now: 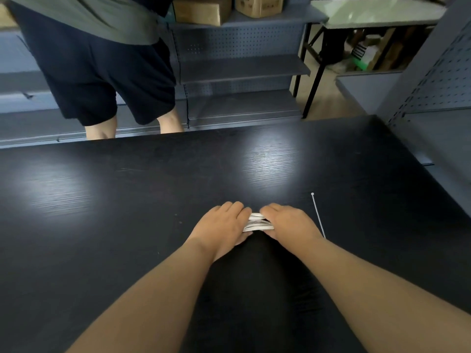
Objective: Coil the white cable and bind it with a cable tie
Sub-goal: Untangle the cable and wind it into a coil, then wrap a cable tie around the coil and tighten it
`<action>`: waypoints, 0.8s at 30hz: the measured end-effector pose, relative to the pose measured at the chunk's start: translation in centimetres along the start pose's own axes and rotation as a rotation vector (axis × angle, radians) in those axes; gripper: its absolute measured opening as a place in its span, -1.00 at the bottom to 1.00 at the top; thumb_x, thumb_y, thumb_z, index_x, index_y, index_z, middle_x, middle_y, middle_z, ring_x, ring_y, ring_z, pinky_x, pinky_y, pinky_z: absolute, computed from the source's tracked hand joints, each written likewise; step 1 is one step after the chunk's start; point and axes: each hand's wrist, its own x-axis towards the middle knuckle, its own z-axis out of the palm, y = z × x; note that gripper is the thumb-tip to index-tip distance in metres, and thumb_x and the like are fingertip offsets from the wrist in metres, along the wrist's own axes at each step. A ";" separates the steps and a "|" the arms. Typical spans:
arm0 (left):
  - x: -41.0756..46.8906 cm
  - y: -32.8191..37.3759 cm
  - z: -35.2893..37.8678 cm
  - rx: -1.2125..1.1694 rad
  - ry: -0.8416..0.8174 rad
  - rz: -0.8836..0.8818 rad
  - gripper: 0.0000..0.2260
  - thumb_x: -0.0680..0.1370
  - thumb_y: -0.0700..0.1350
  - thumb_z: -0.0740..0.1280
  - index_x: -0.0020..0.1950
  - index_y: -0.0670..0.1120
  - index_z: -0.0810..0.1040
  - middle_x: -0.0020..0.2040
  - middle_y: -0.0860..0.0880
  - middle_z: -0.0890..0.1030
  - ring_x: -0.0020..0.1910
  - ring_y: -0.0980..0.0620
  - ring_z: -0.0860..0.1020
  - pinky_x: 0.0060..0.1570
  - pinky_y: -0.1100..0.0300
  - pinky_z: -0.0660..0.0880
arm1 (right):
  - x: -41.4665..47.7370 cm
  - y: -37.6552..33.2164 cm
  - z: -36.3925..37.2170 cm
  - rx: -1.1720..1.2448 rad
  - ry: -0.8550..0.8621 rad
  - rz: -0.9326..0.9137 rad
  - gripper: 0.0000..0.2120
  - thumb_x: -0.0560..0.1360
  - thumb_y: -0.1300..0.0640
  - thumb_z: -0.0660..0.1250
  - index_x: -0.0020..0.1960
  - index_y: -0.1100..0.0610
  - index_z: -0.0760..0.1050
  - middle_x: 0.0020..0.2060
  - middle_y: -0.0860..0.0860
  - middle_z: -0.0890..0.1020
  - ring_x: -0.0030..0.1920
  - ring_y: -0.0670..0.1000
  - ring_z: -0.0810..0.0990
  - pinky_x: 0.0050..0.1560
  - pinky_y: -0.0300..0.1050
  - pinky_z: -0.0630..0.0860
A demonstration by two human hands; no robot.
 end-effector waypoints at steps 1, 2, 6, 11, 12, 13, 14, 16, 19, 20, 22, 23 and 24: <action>0.1 0.0 0.2 -0.008 0.003 -0.010 -0.59 0.59 0.10 0.06 0.38 -0.07 0.26 0.22 -0.05 0.39 0.15 -0.05 0.39 0.15 0.09 0.34 | 0.1 0.2 0.1 0.005 0.008 -0.006 -0.76 0.52 -0.03 0.23 0.11 0.08 0.43 0.03 -0.01 0.54 -0.05 0.06 0.54 -0.17 -0.11 0.38; 0.2 -0.1 0.3 -0.017 0.002 -0.016 -0.59 0.59 0.10 0.06 0.38 -0.07 0.27 0.22 -0.04 0.39 0.15 -0.05 0.39 0.15 0.09 0.33 | 0.2 0.2 0.3 0.007 0.015 -0.011 -0.76 0.52 -0.04 0.23 0.10 0.08 0.43 0.02 -0.01 0.54 -0.06 0.06 0.55 -0.19 -0.10 0.38; 0.4 0.0 0.7 -0.035 -0.006 -0.026 -0.61 0.59 0.06 0.07 0.36 -0.09 0.31 0.18 -0.06 0.44 0.12 -0.08 0.42 0.13 0.07 0.34 | 0.1 0.4 0.8 0.019 0.057 -0.012 -0.77 0.53 -0.04 0.23 0.06 0.10 0.45 -0.01 0.01 0.55 -0.09 0.07 0.55 -0.24 -0.10 0.34; 0.5 0.2 1.1 -0.034 -0.015 -0.041 -0.62 0.61 0.07 0.04 0.37 -0.06 0.30 0.18 -0.03 0.44 0.11 -0.04 0.42 0.15 0.10 0.34 | -0.1 0.4 0.9 0.047 0.080 -0.011 -0.76 0.53 -0.04 0.22 0.07 0.11 0.45 -0.02 0.02 0.56 -0.07 0.08 0.55 -0.19 -0.09 0.40; 0.5 0.2 1.1 -0.036 -0.019 -0.043 -0.62 0.61 0.07 0.03 0.37 -0.05 0.30 0.18 -0.02 0.44 0.11 -0.03 0.42 0.15 0.10 0.34 | -0.1 0.4 0.9 0.053 0.086 -0.010 -0.76 0.54 -0.04 0.22 0.07 0.11 0.45 -0.02 0.02 0.56 -0.06 0.08 0.55 -0.18 -0.09 0.41; 0.5 0.2 1.1 -0.036 -0.024 -0.044 -0.62 0.61 0.07 0.03 0.37 -0.05 0.29 0.19 -0.02 0.44 0.12 -0.03 0.42 0.16 0.10 0.34 | -0.2 0.3 0.9 0.059 0.092 -0.007 -0.76 0.54 -0.04 0.22 0.07 0.11 0.45 -0.02 0.03 0.56 -0.06 0.08 0.55 -0.18 -0.10 0.42; 0.6 0.3 1.1 -0.036 -0.028 -0.042 -0.63 0.62 0.06 0.03 0.38 -0.04 0.29 0.19 -0.01 0.44 0.13 -0.03 0.42 0.16 0.10 0.34 | -0.2 0.3 0.9 0.060 0.095 -0.004 -0.76 0.54 -0.04 0.22 0.07 0.11 0.45 -0.02 0.03 0.56 -0.05 0.07 0.55 -0.17 -0.10 0.42; 0.6 0.3 1.1 -0.033 -0.030 -0.036 -0.63 0.62 0.06 0.03 0.38 -0.04 0.29 0.19 -0.02 0.45 0.13 -0.04 0.42 0.15 0.10 0.35 | -0.3 0.2 0.9 0.063 0.088 0.003 -0.75 0.54 -0.04 0.23 0.11 0.10 0.44 0.01 0.02 0.55 0.00 0.06 0.54 -0.12 -0.09 0.46; 0.7 0.5 1.0 -0.004 -0.037 -0.028 -0.64 0.63 0.05 0.02 0.37 -0.05 0.30 0.18 -0.02 0.45 0.12 -0.04 0.42 0.14 0.09 0.35 | -0.3 0.2 0.6 0.103 0.022 0.019 -0.69 0.54 -0.05 0.24 0.21 0.09 0.40 0.12 -0.01 0.51 0.13 0.02 0.47 0.01 -0.07 0.48; 0.7 0.5 1.0 0.002 -0.036 -0.030 -0.64 0.63 0.05 0.01 0.37 -0.05 0.30 0.18 -0.02 0.45 0.13 -0.05 0.42 0.14 0.09 0.35 | -0.2 0.2 0.4 0.112 -0.004 0.027 -0.66 0.53 -0.05 0.24 0.24 0.08 0.39 0.15 -0.02 0.50 0.16 0.02 0.46 0.03 -0.06 0.48; 0.8 0.7 1.0 0.007 -0.042 -0.045 -0.65 0.63 0.05 0.01 0.36 -0.04 0.29 0.19 -0.01 0.44 0.15 -0.04 0.41 0.16 0.09 0.34 | -0.2 0.2 0.0 0.112 -0.052 0.044 -0.62 0.52 -0.07 0.26 0.26 0.08 0.37 0.18 -0.01 0.48 0.18 0.02 0.44 0.05 -0.05 0.48; 0.8 0.7 0.9 0.011 -0.045 -0.053 -0.65 0.63 0.05 0.01 0.36 -0.03 0.29 0.20 0.00 0.43 0.16 -0.03 0.40 0.17 0.10 0.33 | -0.2 0.2 -0.2 0.110 -0.075 0.056 -0.61 0.51 -0.07 0.27 0.27 0.08 0.36 0.19 -0.01 0.47 0.19 0.02 0.43 0.07 -0.04 0.47; 0.8 0.8 0.9 0.014 -0.048 -0.060 -0.66 0.63 0.05 0.02 0.36 -0.03 0.29 0.20 0.00 0.42 0.16 -0.03 0.40 0.18 0.10 0.32 | -0.2 0.3 -0.4 0.111 -0.099 0.071 -0.58 0.51 -0.08 0.28 0.29 0.07 0.34 0.21 -0.01 0.46 0.20 0.03 0.42 0.09 -0.04 0.46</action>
